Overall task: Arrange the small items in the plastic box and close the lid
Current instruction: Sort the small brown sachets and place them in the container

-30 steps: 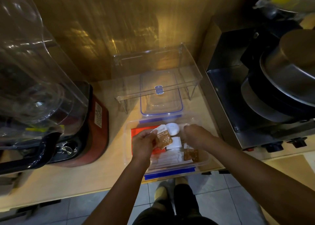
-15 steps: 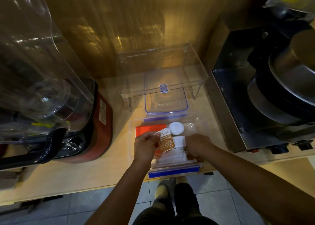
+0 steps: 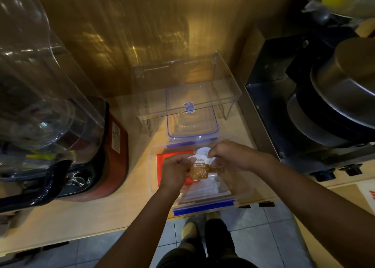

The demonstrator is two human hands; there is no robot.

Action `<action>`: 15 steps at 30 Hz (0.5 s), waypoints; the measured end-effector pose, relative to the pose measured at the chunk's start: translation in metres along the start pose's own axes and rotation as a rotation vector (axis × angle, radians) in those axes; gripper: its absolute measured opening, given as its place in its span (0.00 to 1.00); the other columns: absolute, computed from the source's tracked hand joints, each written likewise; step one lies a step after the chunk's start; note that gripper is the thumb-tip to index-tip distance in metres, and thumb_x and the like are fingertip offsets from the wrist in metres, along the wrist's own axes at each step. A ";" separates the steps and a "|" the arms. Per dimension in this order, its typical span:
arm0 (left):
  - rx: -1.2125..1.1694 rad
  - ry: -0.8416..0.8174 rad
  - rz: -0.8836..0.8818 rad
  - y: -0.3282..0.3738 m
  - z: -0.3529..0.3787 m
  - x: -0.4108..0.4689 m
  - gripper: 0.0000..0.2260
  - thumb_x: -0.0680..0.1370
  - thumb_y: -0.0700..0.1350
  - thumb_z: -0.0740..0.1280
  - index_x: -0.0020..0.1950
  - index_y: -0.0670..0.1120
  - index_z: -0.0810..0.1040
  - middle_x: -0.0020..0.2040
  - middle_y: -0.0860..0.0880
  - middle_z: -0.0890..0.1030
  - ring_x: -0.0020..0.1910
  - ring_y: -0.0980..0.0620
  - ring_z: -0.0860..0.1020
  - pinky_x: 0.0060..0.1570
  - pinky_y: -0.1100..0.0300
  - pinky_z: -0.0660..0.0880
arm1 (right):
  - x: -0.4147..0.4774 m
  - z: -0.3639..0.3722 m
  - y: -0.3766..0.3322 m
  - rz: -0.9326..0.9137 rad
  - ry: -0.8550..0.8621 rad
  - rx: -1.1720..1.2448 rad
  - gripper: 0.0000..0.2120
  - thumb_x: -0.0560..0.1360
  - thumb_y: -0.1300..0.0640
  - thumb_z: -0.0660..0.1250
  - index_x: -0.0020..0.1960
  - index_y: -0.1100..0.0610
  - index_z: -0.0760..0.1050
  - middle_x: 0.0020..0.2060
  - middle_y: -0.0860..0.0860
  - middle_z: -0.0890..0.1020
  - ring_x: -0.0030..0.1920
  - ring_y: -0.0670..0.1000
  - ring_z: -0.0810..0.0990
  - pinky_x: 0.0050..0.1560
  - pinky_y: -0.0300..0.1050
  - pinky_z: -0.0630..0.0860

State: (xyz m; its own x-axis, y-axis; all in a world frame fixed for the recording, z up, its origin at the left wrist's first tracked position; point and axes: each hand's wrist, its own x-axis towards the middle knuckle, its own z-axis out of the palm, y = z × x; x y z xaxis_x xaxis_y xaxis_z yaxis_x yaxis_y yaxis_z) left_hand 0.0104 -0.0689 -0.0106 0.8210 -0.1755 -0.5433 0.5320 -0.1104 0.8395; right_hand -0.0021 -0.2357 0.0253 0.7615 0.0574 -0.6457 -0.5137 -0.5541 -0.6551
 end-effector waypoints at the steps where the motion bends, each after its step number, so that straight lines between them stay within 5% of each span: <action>1: 0.013 -0.002 0.002 0.001 0.002 0.000 0.05 0.75 0.36 0.68 0.40 0.42 0.81 0.37 0.43 0.83 0.36 0.46 0.81 0.35 0.56 0.79 | 0.000 0.000 0.000 0.017 -0.042 0.089 0.09 0.72 0.58 0.63 0.41 0.57 0.81 0.40 0.56 0.82 0.41 0.53 0.80 0.43 0.47 0.74; 4: 0.013 0.002 0.008 0.003 0.004 0.001 0.06 0.74 0.35 0.68 0.38 0.42 0.79 0.37 0.39 0.80 0.37 0.43 0.77 0.40 0.52 0.76 | 0.002 0.000 0.003 -0.105 -0.051 0.044 0.05 0.72 0.57 0.64 0.40 0.54 0.77 0.40 0.54 0.80 0.45 0.56 0.79 0.48 0.49 0.74; 8: 0.026 0.028 0.032 0.001 0.004 0.001 0.06 0.75 0.36 0.67 0.38 0.41 0.79 0.39 0.37 0.77 0.38 0.43 0.74 0.43 0.48 0.73 | 0.002 -0.002 0.000 -0.273 -0.053 -0.239 0.12 0.70 0.61 0.71 0.35 0.47 0.73 0.37 0.47 0.78 0.39 0.46 0.77 0.42 0.42 0.74; 13: 0.022 0.024 0.038 0.000 0.005 -0.001 0.08 0.77 0.36 0.64 0.39 0.41 0.79 0.36 0.39 0.76 0.31 0.46 0.75 0.36 0.52 0.76 | 0.002 0.003 -0.007 -0.297 -0.086 -0.014 0.08 0.69 0.64 0.72 0.38 0.53 0.76 0.31 0.47 0.77 0.31 0.34 0.76 0.33 0.27 0.70; 15: 0.026 0.004 0.035 0.001 0.007 -0.002 0.08 0.77 0.36 0.64 0.39 0.42 0.79 0.35 0.40 0.76 0.33 0.46 0.74 0.34 0.56 0.74 | 0.005 0.004 -0.003 -0.294 -0.023 -0.011 0.05 0.69 0.65 0.72 0.40 0.58 0.77 0.33 0.48 0.77 0.32 0.36 0.76 0.33 0.28 0.70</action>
State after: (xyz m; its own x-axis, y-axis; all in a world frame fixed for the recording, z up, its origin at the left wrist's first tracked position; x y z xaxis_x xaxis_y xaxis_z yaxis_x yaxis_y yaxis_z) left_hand 0.0076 -0.0757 -0.0088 0.8398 -0.1759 -0.5137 0.4974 -0.1301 0.8577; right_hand 0.0020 -0.2303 0.0224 0.8677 0.2355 -0.4378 -0.2679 -0.5202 -0.8109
